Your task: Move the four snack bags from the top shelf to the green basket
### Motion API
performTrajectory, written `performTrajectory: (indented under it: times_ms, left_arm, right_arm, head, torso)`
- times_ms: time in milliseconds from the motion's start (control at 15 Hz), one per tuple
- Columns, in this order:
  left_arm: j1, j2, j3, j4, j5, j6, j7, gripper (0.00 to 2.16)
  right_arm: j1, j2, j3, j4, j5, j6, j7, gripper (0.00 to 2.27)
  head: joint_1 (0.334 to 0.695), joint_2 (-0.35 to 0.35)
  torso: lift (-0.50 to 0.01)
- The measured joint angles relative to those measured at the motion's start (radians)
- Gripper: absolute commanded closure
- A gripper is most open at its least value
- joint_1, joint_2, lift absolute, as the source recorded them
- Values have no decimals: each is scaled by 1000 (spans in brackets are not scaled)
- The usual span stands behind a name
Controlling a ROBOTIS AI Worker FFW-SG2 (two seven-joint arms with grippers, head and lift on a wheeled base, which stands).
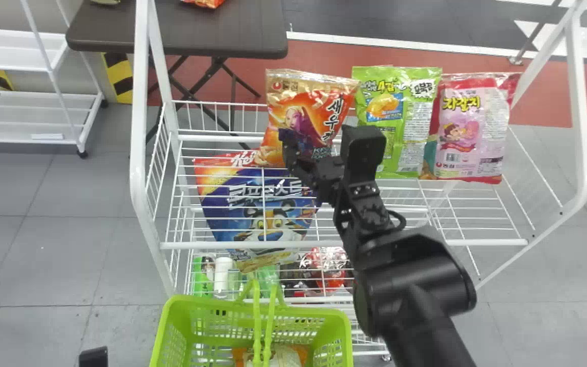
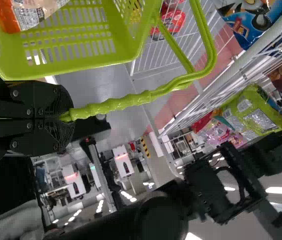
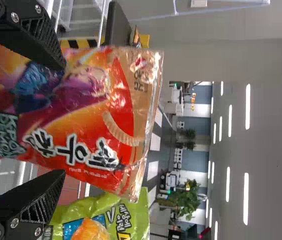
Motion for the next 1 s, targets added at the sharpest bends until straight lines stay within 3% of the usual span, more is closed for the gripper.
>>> performTrajectory:
  times_ms: [133,333,667,1000]
  left_arm:
    - [-2,9,3,2,9,1,-3,1666]
    - [-3,12,7,4,14,1,-2,1666]
    - [-6,5,1,5,11,1,1,1666]
    - [-6,3,8,2,12,2,-2,1666]
  right_arm:
    - [-73,0,-20,84,-10,21,61,2013]
    - [-94,0,-47,99,-18,84,161,2132]
    - [15,0,-30,-64,-5,115,167,2132]
    - [271,-11,-36,-431,45,230,167,2128]
  head:
    - [695,-124]
    - [695,-112]
    - [695,-105]
    - [695,-125]
  torso:
    - [0]
    - [0]
    - [0]
    - [0]
